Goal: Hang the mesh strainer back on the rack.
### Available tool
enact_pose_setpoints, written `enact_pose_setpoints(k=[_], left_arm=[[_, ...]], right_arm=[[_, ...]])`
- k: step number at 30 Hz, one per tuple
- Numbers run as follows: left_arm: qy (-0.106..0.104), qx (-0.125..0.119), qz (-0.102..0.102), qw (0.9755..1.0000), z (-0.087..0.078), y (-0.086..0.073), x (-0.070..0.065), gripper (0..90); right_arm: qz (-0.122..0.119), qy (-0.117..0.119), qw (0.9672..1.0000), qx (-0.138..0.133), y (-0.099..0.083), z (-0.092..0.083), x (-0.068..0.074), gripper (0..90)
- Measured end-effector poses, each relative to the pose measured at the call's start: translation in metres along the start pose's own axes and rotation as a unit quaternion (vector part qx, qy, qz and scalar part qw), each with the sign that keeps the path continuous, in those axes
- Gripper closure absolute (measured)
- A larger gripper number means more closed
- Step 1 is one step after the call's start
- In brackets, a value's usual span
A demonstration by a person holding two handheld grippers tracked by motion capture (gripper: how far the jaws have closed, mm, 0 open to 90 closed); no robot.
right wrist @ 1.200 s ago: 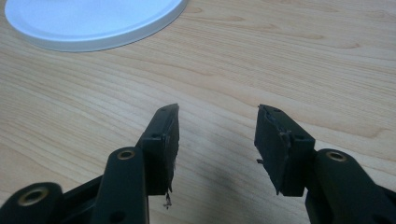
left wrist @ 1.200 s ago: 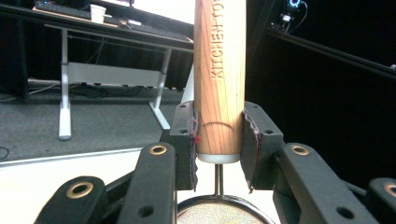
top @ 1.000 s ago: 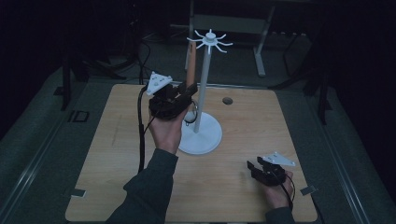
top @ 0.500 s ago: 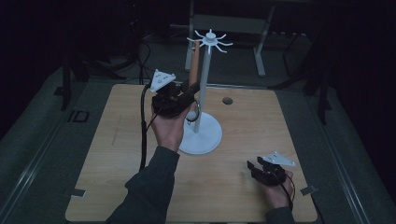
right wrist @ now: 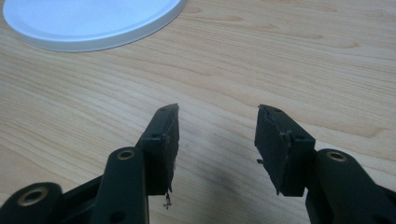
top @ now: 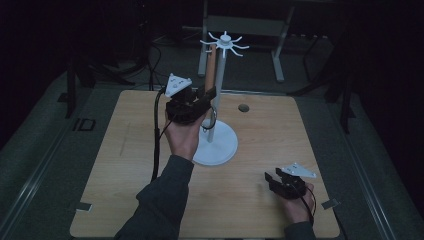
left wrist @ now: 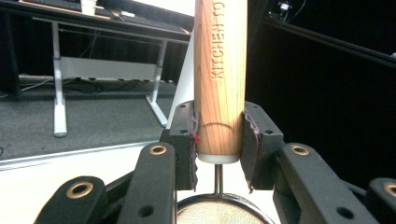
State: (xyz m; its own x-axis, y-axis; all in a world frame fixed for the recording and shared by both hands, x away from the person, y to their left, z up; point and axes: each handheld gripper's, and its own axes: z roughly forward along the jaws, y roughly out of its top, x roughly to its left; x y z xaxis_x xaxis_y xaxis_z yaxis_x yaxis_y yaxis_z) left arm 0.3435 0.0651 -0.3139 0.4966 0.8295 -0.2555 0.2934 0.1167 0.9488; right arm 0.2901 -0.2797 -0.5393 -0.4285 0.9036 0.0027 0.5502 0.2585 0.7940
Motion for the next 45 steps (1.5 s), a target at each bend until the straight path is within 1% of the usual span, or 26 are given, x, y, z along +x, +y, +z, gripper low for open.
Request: enact_pose_setpoints(k=[7, 15, 20, 22, 26, 30, 33, 40, 45], left_arm=[[0.001, 0.005, 0.004, 1.0, 0.0038, -0.0005, 0.0002, 68.9], [0.007, 0.011, 0.007, 0.9999, 0.0049, -0.0017, 0.0026, 67.9], [0.005, 0.006, 0.0, 1.0, 0.0037, -0.0019, 0.0062, 61.7], [0.006, 0.005, 0.005, 1.0, 0.0027, -0.0016, 0.007, 58.7], [0.008, 0.0, 0.003, 1.0, 0.0003, -0.0008, 0.0085, 56.1], [0.011, -0.007, 0.011, 0.9999, -0.0029, 0.0, 0.0072, 52.1], [0.012, -0.009, 0.013, 0.9998, -0.0041, 0.0004, 0.0064, 50.7], [0.008, -0.004, 0.018, 0.9998, -0.0037, -0.0006, 0.0052, 50.5], [0.001, 0.001, 0.021, 0.9998, -0.004, -0.0015, 0.0031, 50.2]], right_arm=[[0.0, 0.0, 1.0, 0.0, -0.0001, -0.0002, -0.0003, 49.4], [-0.001, -0.001, 1.0, -0.001, -0.0001, -0.0006, 0.0002, 49.2], [-0.001, -0.001, 1.0, -0.001, -0.0002, -0.0005, 0.0003, 49.0], [0.0, -0.001, 1.0, -0.001, -0.0002, -0.0006, 0.0002, 48.9], [0.0, -0.002, 1.0, -0.001, -0.0002, -0.0006, 0.0003, 48.8], [0.0, -0.002, 1.0, -0.001, -0.0002, -0.0007, 0.0004, 48.7], [0.0, -0.002, 1.0, -0.001, -0.0003, -0.0007, 0.0004, 48.8], [0.0, -0.002, 1.0, 0.0, -0.0004, -0.0008, -0.0001, 48.7], [0.0, -0.003, 1.0, 0.001, -0.0007, -0.0008, -0.0009, 48.6]])
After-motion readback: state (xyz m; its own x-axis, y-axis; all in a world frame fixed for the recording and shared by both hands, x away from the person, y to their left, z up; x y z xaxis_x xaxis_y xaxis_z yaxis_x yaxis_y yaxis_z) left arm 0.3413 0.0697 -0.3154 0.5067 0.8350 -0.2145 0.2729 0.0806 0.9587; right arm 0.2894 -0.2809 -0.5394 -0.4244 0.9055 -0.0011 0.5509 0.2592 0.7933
